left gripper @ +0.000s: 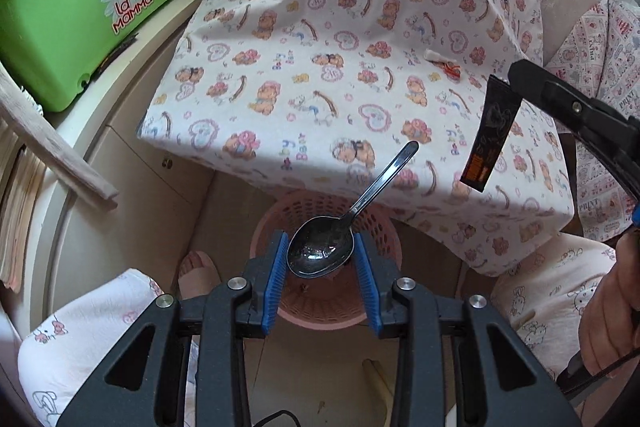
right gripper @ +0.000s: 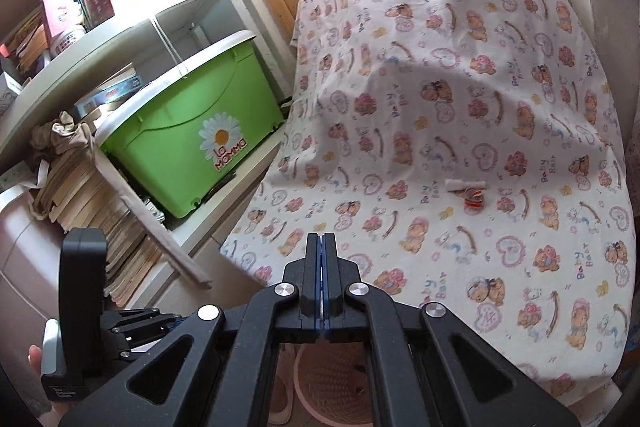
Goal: Collect trash
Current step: 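Carry the spoon over the wastebasket with the left tool and open it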
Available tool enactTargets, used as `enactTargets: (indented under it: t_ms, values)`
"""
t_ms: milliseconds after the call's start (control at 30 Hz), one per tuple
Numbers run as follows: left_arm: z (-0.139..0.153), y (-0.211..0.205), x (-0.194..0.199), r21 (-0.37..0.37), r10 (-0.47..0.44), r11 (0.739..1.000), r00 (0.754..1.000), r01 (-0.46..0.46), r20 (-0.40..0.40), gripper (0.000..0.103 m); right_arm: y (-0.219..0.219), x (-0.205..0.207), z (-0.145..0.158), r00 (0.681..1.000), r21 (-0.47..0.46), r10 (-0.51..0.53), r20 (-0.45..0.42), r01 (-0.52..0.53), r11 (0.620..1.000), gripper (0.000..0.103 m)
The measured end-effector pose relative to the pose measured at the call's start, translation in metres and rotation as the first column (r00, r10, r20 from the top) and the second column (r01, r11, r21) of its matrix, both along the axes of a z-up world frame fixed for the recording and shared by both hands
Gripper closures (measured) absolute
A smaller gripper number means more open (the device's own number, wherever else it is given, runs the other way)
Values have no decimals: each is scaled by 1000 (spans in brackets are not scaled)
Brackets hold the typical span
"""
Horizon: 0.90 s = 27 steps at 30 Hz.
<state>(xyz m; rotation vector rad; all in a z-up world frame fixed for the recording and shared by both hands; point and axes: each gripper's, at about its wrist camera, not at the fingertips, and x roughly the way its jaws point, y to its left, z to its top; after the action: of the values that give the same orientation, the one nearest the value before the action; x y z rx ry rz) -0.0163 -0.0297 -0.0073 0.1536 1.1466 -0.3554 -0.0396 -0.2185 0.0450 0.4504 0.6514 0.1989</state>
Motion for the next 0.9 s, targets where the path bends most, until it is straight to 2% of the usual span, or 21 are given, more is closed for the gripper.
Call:
enactTargets:
  t_ms: [167,300,400,567,700,900]
  values:
    - [-22,2,-10,76,-4,997,999,8,-47,70,21,-12,-6,999,-11,42,-15,-42,999,102]
    - [-47,-2,-1,114,-17,993,989,34,-147,70,31,-11,-16,997,-21,53,-50,-54,998,102]
    - [-67,-16,11,181,-58,979,978,95,-198,70,38,-9,-24,995,-40,63,-72,-65,997,102]
    - [-94,-23,33,256,-49,959,965,118,-258,70,47,-4,-41,990,-65,68,-121,-76,995,102]
    - [-116,-18,37,273,-18,956,953,105,-301,70,55,2,-62,981,-94,74,-182,-92,991,102]
    - [-153,1,44,251,37,966,917,70,-398,70,64,11,-90,961,-137,93,-260,-132,982,102]
